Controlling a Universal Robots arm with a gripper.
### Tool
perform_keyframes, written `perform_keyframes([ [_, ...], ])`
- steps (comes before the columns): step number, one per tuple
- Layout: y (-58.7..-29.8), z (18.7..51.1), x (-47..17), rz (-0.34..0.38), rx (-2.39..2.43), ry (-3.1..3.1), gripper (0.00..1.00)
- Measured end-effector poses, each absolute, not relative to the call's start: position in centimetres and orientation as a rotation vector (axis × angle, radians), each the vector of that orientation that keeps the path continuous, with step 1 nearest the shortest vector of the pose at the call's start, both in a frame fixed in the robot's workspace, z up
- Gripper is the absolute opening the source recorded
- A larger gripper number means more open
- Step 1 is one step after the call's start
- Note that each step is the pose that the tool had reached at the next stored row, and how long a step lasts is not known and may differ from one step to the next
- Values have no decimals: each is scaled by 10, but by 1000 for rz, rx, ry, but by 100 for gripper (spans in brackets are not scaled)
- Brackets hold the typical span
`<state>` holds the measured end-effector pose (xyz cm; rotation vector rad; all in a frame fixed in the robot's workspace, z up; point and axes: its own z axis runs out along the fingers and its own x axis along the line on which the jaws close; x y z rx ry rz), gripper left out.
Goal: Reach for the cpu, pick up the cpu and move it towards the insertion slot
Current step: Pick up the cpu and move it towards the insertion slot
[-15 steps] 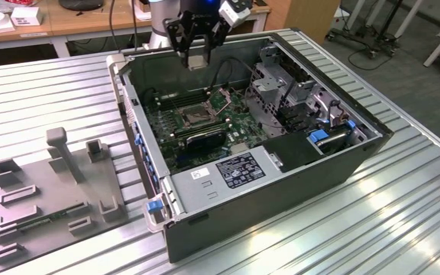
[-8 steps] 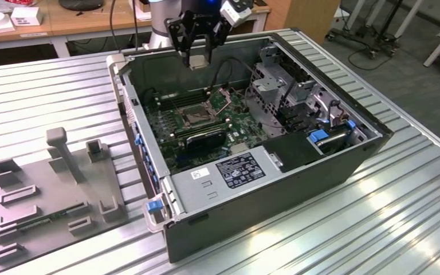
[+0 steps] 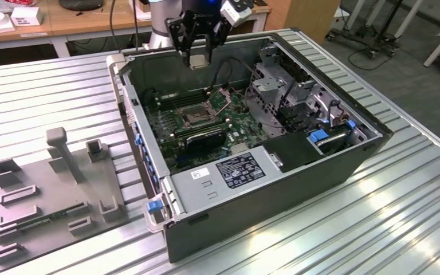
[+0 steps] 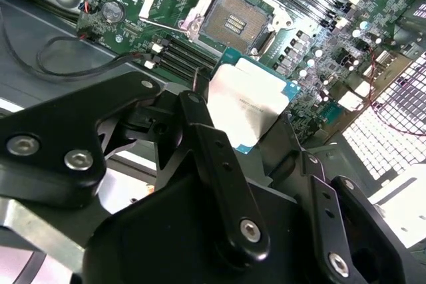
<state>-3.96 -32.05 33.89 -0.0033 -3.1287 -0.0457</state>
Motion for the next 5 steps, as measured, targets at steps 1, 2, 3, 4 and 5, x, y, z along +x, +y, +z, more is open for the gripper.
perform_keyframes([
  [1, -321, 339, -40, -46, -3, -3129, 55],
  [2, -320, 339, -40, -46, -3, -3129, 55],
  [3, -320, 339, -40, -46, -4, -3129, 55],
  [4, -320, 339, -40, -46, -4, -3129, 55],
  [5, -320, 339, -40, -46, -3, -3129, 55],
])
